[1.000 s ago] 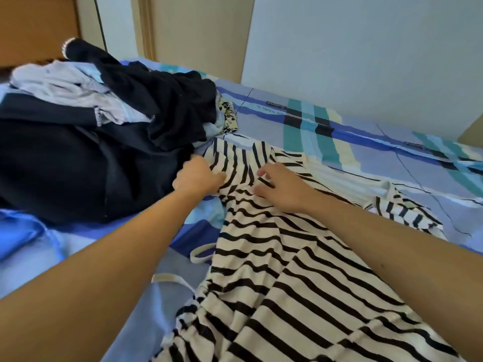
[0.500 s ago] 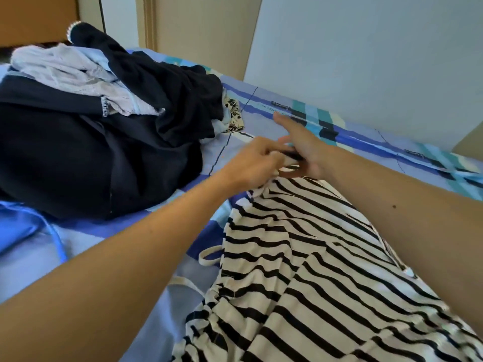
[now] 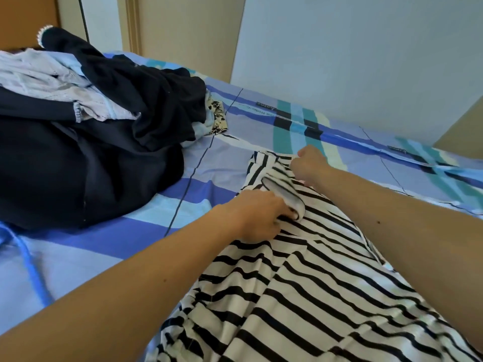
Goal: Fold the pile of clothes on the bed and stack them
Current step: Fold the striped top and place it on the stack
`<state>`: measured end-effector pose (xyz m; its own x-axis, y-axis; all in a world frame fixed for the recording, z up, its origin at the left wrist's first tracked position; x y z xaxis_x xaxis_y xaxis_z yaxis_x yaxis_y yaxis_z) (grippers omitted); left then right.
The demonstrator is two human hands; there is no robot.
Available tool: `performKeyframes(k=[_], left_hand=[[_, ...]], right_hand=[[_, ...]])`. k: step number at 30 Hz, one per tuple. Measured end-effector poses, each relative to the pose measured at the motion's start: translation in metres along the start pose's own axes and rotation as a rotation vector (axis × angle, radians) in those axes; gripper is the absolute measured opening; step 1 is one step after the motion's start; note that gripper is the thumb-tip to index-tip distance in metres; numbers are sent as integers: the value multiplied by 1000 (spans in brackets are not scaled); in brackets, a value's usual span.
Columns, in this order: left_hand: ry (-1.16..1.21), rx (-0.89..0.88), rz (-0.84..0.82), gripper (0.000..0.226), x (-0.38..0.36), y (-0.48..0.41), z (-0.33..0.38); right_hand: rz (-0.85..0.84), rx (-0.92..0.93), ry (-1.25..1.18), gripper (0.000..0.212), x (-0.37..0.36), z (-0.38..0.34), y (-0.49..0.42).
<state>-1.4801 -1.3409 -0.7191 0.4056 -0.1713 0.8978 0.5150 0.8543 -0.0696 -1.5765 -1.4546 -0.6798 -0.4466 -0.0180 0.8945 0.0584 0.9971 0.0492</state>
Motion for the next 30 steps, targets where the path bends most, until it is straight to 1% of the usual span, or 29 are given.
performKeyframes(k=[1, 2, 3, 4, 5, 6, 7, 8, 9, 10, 11, 14, 15, 16, 18, 20, 22, 23, 25, 27, 28, 30], left_hand=[[-23, 31, -49, 49, -8, -1, 0], [-42, 54, -92, 47, -15, -2, 1], [-61, 64, -118, 45, -18, -3, 3], [-73, 64, -130, 43, -20, -3, 5], [-69, 58, -132, 40, -19, -4, 7], [-53, 52, -136, 36, -19, -4, 9], [-45, 48, -140, 31, -19, -4, 10], [-36, 55, -141, 28, -20, -3, 9], [-26, 65, -148, 28, -22, -2, 7], [-9, 72, -152, 31, -22, -1, 5], [14, 84, -159, 36, -22, -1, 3], [66, 80, -161, 54, -21, 0, 1], [71, 76, -158, 59, -20, -1, 1], [75, 70, -155, 63, -19, -1, 2], [156, 77, -170, 65, -18, 1, 6], [388, 124, -168, 58, -17, 4, 6], [585, 132, -77, 44, -9, 2, 3], [589, 104, -4, 36, -4, -8, 3], [445, 56, 165, 28, 12, -24, -9], [272, 33, 224, 31, 22, -52, -18], [195, 43, 214, 39, 24, -70, -24], [20, 137, 146, 68, 21, -108, -43]], right_hand=[[14, 30, 30, 33, -1, 1, 3], [-27, 66, 2, 40, -6, -1, 6], [-117, 94, -25, 45, -15, -4, 9], [-231, 115, 13, 47, -24, -7, 14], [-334, 127, 111, 47, -36, -8, 18], [-351, 154, 235, 44, -43, -6, 19], [-318, 180, 342, 39, -46, -2, 15], [-263, 197, 418, 31, -47, 1, 10], [-192, 201, 425, 23, -45, 4, 5], [-133, 184, 368, 23, -41, 7, 1], [-97, 147, 248, 24, -33, 10, -2], [-32, -4, -234, 10, -11, 35, -16], [2, -47, -300, 11, -5, 48, -20], [26, -65, -279, 13, 0, 61, -23], [48, -73, -115, 23, 9, 90, -24], [92, -74, -25, 40, 23, 119, -20], [153, -49, -31, 51, 43, 146, -23], [160, -30, -34, 56, 55, 163, -26], [99, 6, 15, 70, 69, 185, -33], [-12, 5, 135, 88, 79, 207, -37], [-94, -7, 215, 99, 80, 219, -39], [-260, -35, 357, 118, 77, 242, -40]])
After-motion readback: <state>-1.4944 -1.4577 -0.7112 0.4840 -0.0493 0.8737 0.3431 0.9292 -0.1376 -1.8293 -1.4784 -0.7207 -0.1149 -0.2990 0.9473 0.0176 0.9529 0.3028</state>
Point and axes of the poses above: each hand's wrist, its own y-axis away from the middle knuckle, its own x-axis out of the back of the hand, z = x × y, the point moved 6 cm from there along -y, towards the middle knuckle, and after that the axes turned 10 degrees about y, right-handed, at the moved point
